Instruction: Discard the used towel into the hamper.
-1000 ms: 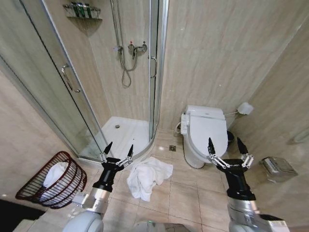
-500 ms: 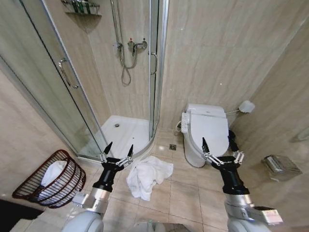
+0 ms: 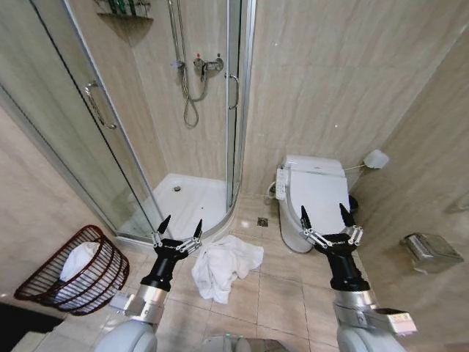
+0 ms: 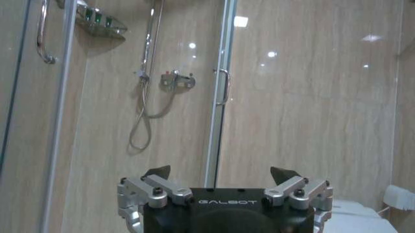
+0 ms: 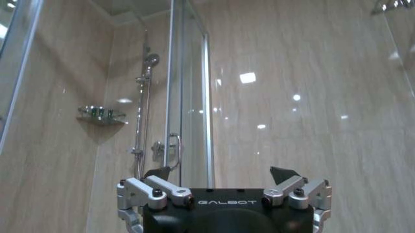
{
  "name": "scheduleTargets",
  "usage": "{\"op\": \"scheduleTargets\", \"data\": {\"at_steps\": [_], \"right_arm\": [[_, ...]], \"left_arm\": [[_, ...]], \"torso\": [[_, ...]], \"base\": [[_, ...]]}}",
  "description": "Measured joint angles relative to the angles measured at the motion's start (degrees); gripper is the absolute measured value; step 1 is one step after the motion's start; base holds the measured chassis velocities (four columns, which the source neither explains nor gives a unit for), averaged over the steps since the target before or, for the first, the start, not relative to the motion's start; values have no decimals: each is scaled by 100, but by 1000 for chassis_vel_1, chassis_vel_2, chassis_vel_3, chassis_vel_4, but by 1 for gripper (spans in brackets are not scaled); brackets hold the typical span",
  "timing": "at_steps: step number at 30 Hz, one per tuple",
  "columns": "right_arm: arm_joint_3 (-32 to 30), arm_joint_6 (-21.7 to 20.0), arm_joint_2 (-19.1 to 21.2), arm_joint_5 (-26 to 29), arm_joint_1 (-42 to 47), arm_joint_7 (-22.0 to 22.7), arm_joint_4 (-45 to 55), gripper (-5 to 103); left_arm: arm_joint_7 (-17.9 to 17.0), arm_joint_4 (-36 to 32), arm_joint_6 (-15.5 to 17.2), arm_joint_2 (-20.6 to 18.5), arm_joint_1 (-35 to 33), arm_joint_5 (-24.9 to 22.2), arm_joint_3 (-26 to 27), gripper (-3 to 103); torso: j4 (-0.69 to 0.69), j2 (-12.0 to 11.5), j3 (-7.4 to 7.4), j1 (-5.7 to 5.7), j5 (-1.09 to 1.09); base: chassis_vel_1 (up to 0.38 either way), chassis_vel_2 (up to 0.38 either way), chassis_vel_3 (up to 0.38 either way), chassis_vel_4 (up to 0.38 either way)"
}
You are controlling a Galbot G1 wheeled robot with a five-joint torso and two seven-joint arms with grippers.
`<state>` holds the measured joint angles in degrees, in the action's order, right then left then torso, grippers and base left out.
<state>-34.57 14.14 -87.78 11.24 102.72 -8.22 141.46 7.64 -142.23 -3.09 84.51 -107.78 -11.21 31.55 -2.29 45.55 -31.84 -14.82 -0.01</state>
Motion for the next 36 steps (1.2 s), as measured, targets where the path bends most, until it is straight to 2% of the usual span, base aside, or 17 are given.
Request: {"op": "scheduleTargets", "data": {"at_steps": [8,11,13,17,24,36], "right_arm": [[126,-226,-55,-10,-4,115,31,100],[191,-352,-67,8,-20,344,11,100],[334,-513,48,215,-91,704,-233,100],[451,-653,282,404,-271,907,-787,100],[589,-760,347,515,-348,904,-1072,100],[1091,-748,635,424,-669,480,-2135,100]], "left_arm": [[0,0,0,0,0,0,0,100],[0,0,0,0,0,0,0,100],[0,0,0,0,0,0,0,100],[0,0,0,0,0,0,0,100],[0,0,0,0,0,0,0,100],[0,0,0,0,0,0,0,100]], "torso": [[0,-216,124,92,0],[1,-281,163,119,0],[1,-351,204,147,0],[-1,-461,267,193,2],[0,-605,353,252,0],[0,-899,523,374,1]], "base": [[0,0,0,0],[0,0,0,0],[0,0,0,0],[0,0,0,0],[0,0,0,0],[0,0,0,0]]}}
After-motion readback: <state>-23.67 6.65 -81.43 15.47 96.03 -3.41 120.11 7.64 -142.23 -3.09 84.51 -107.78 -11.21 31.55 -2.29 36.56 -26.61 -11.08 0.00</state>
